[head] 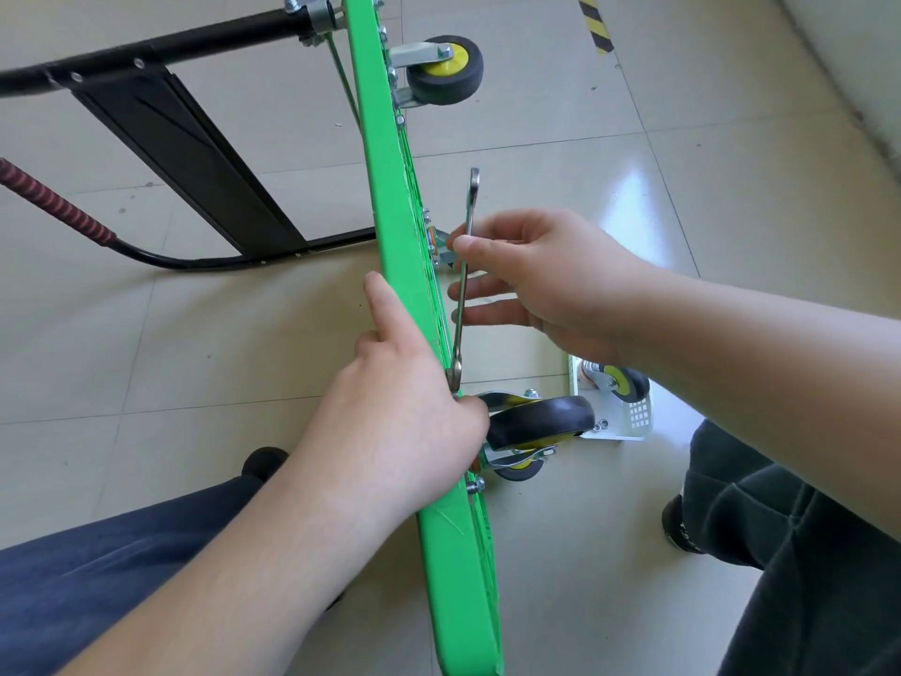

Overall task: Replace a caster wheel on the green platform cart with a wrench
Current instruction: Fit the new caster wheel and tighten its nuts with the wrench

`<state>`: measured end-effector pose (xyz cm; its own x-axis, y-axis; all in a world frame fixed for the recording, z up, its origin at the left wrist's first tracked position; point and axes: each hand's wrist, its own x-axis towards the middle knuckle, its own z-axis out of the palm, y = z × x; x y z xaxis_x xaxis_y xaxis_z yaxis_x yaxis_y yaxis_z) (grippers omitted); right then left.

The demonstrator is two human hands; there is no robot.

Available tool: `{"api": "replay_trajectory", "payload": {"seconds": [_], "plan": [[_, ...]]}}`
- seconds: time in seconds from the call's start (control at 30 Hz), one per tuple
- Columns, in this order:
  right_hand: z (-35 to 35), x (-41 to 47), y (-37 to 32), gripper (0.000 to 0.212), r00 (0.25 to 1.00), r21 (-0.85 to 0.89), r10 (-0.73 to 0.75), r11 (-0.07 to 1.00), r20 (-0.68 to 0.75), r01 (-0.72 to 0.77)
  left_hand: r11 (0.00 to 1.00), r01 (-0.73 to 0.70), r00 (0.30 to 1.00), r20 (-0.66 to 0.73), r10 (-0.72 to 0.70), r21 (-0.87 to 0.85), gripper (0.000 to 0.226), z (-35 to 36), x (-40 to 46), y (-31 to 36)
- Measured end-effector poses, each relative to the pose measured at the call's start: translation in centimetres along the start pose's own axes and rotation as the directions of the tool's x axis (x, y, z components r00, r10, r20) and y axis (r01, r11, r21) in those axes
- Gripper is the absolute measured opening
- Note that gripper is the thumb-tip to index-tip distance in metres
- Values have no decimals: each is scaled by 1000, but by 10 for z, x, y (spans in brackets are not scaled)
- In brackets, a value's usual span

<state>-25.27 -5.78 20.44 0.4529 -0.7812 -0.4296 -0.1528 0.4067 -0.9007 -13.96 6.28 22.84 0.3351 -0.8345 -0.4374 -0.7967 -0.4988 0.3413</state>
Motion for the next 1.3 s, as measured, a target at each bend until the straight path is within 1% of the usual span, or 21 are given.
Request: {"api": "replay_trajectory", "payload": {"seconds": [0.13, 0.23, 0.43, 0.53, 0.6, 0.67, 0.7, 0.8, 0.87, 1.0, 1.07, 1.17, 1.23, 1.3], "plan": [[-3, 14, 6, 26, 997, 34, 80, 996, 19, -80, 1000, -1, 1000, 9, 1, -1, 119, 0, 0, 1], [-3, 20, 9, 28, 987, 65, 159, 985, 8, -159, 1000, 3, 1000, 17, -3, -6, 118, 0, 0, 0], [3, 30, 27, 11, 929, 116, 368, 925, -37, -362, 1000, 0, 1000, 26, 0, -8, 117, -1, 0, 0], [2, 31, 31, 8, 912, 122, 404, 911, -68, -395, 1000, -3, 1000, 24, 3, -17, 117, -1, 0, 0], [0, 30, 30, 7, 910, 97, 408, 911, -76, -401, 1000, -5, 1000, 23, 5, -18, 117, -1, 0, 0], [-3, 28, 26, 8, 925, 81, 371, 927, -80, -365, 1000, -6, 1000, 21, 6, -13, 117, -1, 0, 1], [-5, 27, 23, 12, 939, 88, 335, 940, -82, -328, 1000, -7, 1000, 19, 7, -11, 117, -1, 0, 1], [-7, 22, 15, 23, 978, 54, 189, 981, -90, -184, 1000, -5, 1000, 13, 5, -8, 118, -2, -1, 1], [-8, 19, 11, 23, 987, 17, 110, 994, -113, -109, 1000, 4, 1000, 15, -4, -12, 119, -2, -1, 1], [-8, 14, 2, 17, 985, -10, -54, 999, -164, 53, 1000, 12, 1000, 13, -11, -20, 120, -1, 0, 2], [-8, 8, -5, 14, 978, -42, -163, 986, -130, 159, 1000, 10, 1000, 11, -10, -19, 121, 0, 0, 2], [-5, -3, -12, 11, 957, -107, -287, 953, -26, 283, 1000, 14, 1000, 6, -14, -12, 121, 0, -1, 1], [-3, -8, -11, 13, 945, -152, -326, 933, 26, 326, 1000, 12, 1000, 2, -12, -9, 122, 0, -1, 1], [-3, -12, -8, 17, 940, -161, -335, 926, 64, 341, 1000, 9, 1000, -3, -9, -6, 122, 0, 0, 1]]}}
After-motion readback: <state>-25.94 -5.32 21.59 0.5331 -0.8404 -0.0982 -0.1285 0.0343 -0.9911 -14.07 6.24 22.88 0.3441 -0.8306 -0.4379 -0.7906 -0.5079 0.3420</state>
